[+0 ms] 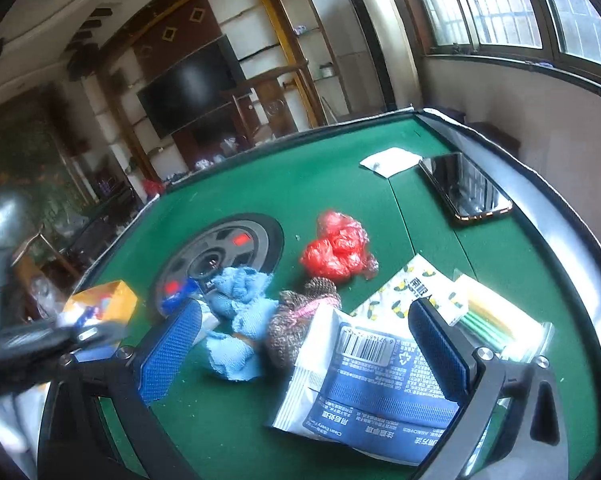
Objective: Organize soft objects
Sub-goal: 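Grasp the blue floral tissue pack with the left gripper while the right reaches to the light blue cloth, then carry the tissue pack into the tray and open the left gripper while the right grasps the light blue cloth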
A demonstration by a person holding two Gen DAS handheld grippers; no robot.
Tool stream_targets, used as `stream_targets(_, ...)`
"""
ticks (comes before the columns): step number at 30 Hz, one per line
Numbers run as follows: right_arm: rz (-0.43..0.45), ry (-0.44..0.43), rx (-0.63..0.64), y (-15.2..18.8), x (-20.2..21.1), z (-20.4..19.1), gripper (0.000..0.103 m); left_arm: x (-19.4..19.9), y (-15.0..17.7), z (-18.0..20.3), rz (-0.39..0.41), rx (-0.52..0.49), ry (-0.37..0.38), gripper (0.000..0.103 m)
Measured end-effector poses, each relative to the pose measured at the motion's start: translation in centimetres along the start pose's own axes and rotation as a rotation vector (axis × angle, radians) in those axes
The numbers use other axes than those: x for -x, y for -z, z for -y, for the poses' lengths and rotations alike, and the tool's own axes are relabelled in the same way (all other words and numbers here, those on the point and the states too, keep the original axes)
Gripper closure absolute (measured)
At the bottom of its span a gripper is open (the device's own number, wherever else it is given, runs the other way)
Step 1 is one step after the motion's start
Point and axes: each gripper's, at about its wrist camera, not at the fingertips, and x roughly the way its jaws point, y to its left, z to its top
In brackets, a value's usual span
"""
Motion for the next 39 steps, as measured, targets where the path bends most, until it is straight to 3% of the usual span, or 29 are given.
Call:
stream_targets(3,-0.018,-0.025,-0.018,-0.2,-0.4,0.3,0.001,-1.9,-0.9,0.8,0.024,0.004,-0.06,0.035)
stream_targets(7,-0.039,-0.053,-0.047,-0.4,-0.6,0.6,0.001,-3.7,-0.9,2.9,0.066,-0.094,-0.18,0.035)
stream_targets(10,-0.044,-0.063,-0.067,-0.6,-0.6,0.9,0.001,-5.2,-0.6,3.7,0.03,-0.128,-0.203,0.029)
stream_targets(14,-0.07,-0.077,-0.101,-0.6,-1.0,1.3,0.001,-5.5,-0.1,4.4,0.058,-0.22,-0.218,0.026)
stream_targets(16,-0.077,-0.071,-0.106,-0.6,-1.1,1.4,0.001,-5.3,0.2,4.3,0.047,-0.274,-0.192,0.032)
stream_targets(18,-0.075,-0.06,-0.107,-0.6,-1.1,1.4,0.001,-4.6,0.5,3.9,0.024,-0.293,-0.147,0.044)
stream_targets(21,-0.079,-0.052,-0.11,-0.5,-1.2,1.6,0.001,-3.1,1.1,3.1,-0.008,-0.301,-0.086,0.045)
stream_targets(33,-0.089,-0.014,-0.096,-0.2,-1.7,1.9,0.001,6.5,4.9,1.2,0.012,-0.248,0.155,0.045)
stream_targets(36,-0.087,-0.005,-0.1,-0.2,-1.7,2.2,0.001,9.4,6.5,-0.3,0.057,-0.246,0.179,0.045)
stream_targets(39,-0.085,-0.002,-0.097,-0.2,-1.8,2.3,0.001,10.6,7.1,-2.1,0.053,-0.193,0.221,0.045)
